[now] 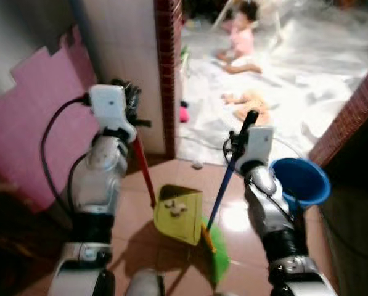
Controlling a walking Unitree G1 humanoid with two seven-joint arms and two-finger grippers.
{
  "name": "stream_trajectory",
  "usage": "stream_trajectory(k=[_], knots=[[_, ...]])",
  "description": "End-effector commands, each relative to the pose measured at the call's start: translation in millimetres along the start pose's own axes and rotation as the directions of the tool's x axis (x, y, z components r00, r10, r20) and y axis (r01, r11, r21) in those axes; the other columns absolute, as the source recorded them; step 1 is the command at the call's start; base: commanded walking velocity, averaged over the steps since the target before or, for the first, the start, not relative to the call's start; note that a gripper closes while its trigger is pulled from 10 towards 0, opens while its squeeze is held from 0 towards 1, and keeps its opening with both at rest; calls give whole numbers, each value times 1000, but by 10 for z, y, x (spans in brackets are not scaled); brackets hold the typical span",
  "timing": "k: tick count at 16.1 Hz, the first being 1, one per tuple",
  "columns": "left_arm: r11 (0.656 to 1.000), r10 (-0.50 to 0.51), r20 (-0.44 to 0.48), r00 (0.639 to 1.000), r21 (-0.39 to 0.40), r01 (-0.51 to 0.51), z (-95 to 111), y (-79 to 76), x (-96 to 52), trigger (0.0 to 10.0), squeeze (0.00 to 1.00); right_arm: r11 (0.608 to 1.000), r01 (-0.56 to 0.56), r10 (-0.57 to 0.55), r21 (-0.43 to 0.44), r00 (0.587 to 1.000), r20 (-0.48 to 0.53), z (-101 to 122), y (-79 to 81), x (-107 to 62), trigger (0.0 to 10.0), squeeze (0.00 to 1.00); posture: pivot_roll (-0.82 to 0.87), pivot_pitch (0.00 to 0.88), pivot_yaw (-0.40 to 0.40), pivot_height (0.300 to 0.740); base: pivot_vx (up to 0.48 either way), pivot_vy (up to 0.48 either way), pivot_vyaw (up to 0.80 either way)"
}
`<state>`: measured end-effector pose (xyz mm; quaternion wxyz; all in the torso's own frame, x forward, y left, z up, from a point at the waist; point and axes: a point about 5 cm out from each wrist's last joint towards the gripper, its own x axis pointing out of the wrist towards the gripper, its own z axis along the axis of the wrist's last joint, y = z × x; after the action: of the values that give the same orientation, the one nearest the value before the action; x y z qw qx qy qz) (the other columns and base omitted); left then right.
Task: Sweep floor
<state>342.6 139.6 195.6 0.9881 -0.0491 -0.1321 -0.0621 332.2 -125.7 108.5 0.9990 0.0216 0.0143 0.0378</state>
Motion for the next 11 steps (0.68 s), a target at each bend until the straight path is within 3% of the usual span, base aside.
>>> stream_trajectory(k=[1,7,10,11], knots=[[999,10,132,991,-49,-4,303,-22,101,10000,0,1000,3,-3,14,1000,-3,14,-5,12,10000,0,-46,20,12,740,0,0,-800],[996,28,175,984,-88,-13,429,-13,167,10000,0,1000,8,-8,9,1000,-6,9,3,7,10000,0,-51,23,14,740,0,0,-713],[993,49,218,975,-114,-25,571,-4,217,10000,0,1000,6,-6,-6,1000,-17,-12,-7,0,10000,0,-52,24,12,740,0,0,-144],[991,69,272,960,-126,-36,751,10,266,10000,0,1000,9,-10,-14,1000,-30,-40,-30,-10,10000,0,-51,24,11,740,0,0,0]])
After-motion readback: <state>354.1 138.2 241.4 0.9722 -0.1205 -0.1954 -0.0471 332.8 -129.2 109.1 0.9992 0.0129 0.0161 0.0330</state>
